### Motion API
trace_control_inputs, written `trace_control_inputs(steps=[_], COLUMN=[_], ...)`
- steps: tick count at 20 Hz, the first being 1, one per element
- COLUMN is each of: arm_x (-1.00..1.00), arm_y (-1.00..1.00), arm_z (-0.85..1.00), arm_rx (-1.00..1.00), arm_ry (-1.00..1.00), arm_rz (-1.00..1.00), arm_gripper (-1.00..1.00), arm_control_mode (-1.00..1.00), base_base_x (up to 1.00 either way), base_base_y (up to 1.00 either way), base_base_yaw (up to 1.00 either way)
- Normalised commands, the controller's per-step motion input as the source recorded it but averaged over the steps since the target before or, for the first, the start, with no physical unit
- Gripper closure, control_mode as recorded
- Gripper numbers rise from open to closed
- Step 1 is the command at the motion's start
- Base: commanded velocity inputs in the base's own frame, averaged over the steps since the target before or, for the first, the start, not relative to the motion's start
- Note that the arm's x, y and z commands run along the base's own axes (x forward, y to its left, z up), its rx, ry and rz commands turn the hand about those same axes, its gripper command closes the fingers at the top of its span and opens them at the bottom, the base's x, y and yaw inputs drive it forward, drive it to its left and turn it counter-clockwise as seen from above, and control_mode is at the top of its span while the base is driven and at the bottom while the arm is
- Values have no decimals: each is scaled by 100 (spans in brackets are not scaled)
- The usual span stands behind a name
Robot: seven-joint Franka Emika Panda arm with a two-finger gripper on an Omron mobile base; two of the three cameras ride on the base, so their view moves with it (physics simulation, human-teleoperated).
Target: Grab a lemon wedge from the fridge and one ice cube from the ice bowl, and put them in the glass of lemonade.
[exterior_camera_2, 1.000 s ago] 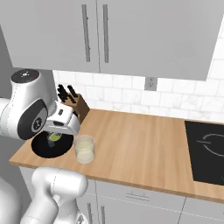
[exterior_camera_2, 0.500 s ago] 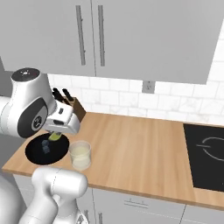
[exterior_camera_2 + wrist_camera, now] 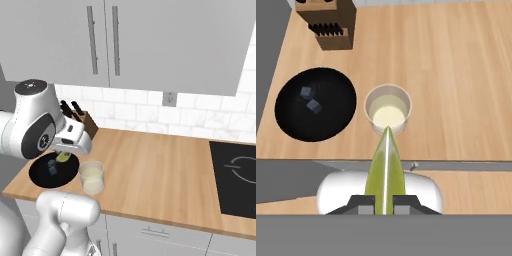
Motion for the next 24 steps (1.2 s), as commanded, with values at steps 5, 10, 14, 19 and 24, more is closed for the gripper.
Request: trace_control_inputs(steps=[5,10,14,19,24], arm_x=[18,39,55,68,60], arm_y=[4,18,8,-6,-2], arm_z=[-78,-81,-61,-30,3], arm_rx=[5,2,0,0,-2], arm_ry=[11,2,1,9,20], arm_rz=[0,0,-1,-5,0], arm_gripper=[100,100,100,100,100], arm_control_mode=[-100,-100,-100,-100,-100], base_base_x=[0,0,0,0,0], base_base_y=[0,0,0,0,0], base_base_yaw=[0,0,0,0,0])
